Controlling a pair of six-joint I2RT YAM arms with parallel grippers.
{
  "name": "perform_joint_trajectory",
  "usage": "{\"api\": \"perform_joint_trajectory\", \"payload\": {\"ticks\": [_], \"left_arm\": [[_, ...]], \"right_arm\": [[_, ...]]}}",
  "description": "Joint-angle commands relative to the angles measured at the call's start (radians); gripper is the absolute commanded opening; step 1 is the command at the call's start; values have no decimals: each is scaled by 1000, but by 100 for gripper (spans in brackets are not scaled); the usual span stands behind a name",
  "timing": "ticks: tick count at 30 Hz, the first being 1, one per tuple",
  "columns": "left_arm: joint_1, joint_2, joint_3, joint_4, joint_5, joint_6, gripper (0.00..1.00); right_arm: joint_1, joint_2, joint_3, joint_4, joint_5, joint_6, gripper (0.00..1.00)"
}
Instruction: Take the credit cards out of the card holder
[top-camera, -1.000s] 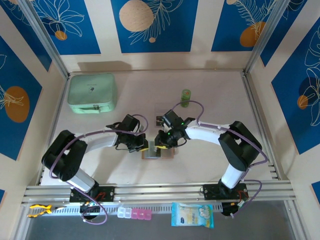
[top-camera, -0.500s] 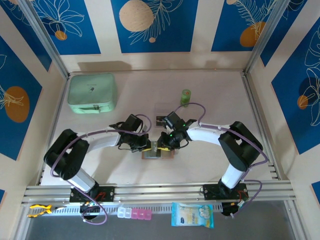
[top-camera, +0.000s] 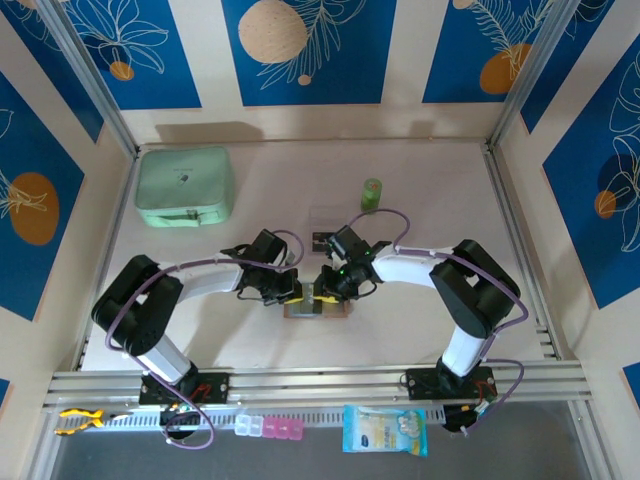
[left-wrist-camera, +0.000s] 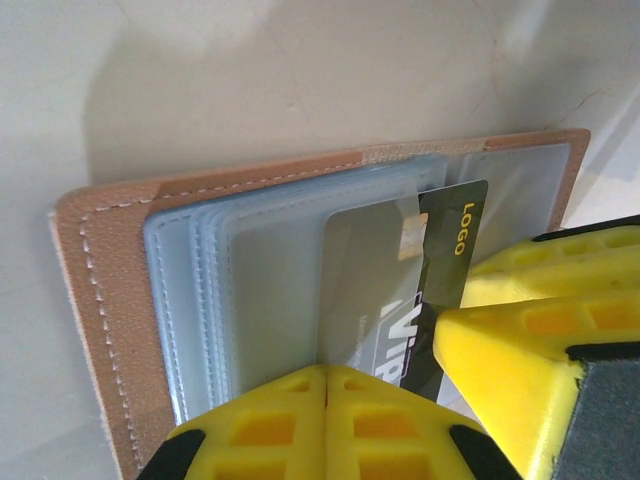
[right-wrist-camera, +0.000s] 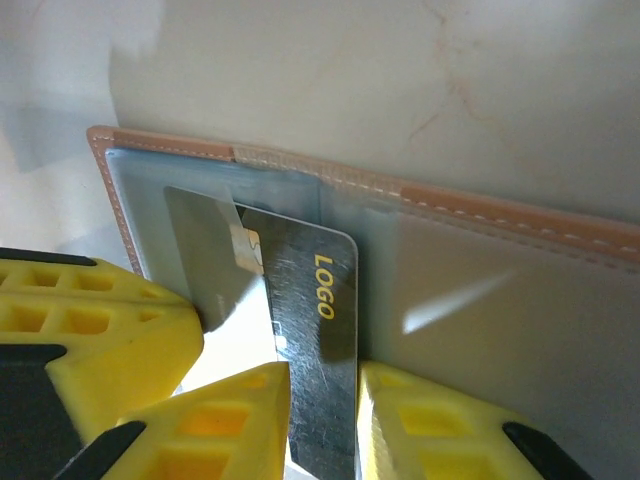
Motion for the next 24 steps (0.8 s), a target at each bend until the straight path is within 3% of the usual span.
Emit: {"api": "perform_joint_trajectory", "payload": {"ticks": [1,24], "left_arm": [[-8,27,-9,-39,-17,22,0],[-8,24,5,-58,-26,21,0]], "right_arm": [[-8,6,-31,56,-56,22,24],[-42,-61,-121,218,-136,69,16]]}}
